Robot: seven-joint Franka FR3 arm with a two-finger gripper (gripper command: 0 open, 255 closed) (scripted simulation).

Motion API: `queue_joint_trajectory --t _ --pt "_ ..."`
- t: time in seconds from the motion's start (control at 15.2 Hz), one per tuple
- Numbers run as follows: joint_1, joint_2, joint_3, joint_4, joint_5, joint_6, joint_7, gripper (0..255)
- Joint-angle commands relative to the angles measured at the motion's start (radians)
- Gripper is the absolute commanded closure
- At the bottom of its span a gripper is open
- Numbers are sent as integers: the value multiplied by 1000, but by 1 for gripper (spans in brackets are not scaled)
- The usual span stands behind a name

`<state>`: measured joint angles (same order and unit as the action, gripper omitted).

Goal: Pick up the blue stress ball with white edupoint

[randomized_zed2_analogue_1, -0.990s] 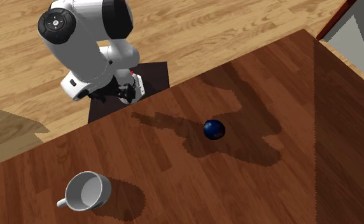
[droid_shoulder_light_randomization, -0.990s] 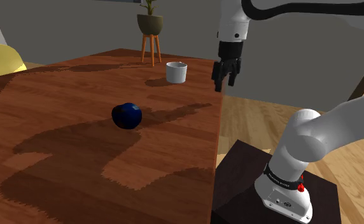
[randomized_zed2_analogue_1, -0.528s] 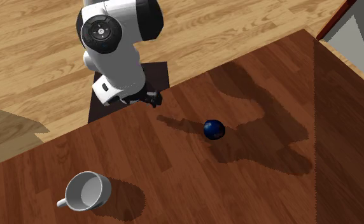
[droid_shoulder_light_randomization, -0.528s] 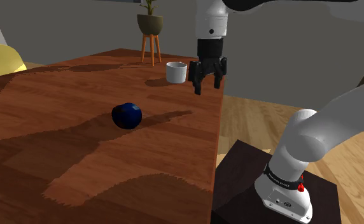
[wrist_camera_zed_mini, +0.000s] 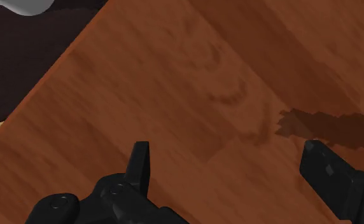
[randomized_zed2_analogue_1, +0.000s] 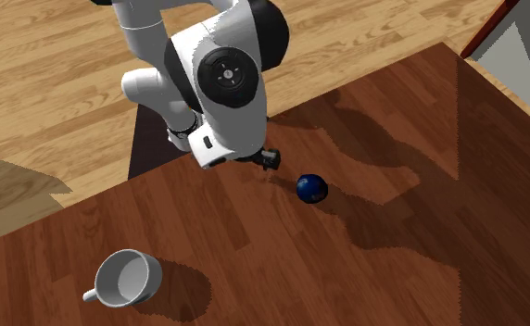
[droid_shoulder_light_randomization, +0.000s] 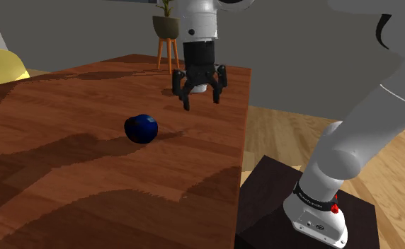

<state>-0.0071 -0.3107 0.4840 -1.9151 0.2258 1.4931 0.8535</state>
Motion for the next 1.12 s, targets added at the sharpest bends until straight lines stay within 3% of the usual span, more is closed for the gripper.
queue_joint_trajectory --t 0.0,0.33,0.66,0.73,1.06 --pt "-2 81 43 80 -10 -6 96 0" --pt "24 324 135 309 -88 -25 335 0" --pt "133 609 170 616 -214 -93 566 0" --pt "145 627 167 638 -221 -100 577 0" --pt "129 603 162 539 -208 -23 560 0"
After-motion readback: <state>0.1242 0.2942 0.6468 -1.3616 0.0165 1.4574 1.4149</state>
